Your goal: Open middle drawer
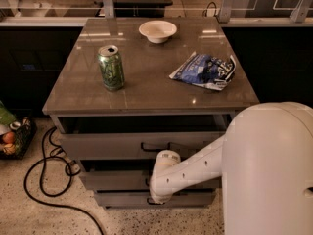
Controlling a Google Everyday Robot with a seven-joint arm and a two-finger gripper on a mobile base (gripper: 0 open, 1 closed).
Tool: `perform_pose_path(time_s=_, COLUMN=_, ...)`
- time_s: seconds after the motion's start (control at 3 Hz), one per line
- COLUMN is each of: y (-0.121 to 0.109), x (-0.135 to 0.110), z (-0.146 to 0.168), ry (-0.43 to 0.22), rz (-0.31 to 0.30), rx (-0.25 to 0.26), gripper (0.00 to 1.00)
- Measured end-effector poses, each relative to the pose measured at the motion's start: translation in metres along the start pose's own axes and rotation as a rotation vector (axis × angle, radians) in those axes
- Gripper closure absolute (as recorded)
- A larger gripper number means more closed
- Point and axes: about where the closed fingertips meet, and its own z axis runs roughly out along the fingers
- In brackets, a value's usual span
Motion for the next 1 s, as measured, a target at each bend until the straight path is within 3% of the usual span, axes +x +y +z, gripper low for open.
perform_pose_path(time_s=0.33, y=-0.0002, x=-0.0001, z=-0.0014, ry=0.0, rz=0.0, rx=0.0, gripper=0.94)
perform_pose_path(time_s=0.67, y=-0.0002, x=-0.0003, z=-0.0031, ry=0.0, rz=0.0, rx=0.0, gripper=1.0)
perform_pose_path(time_s=1.0, y=-0.0002, x=-0.0003, z=-0.0031, ry=0.0, rz=0.0, rx=0.0, gripper=1.0)
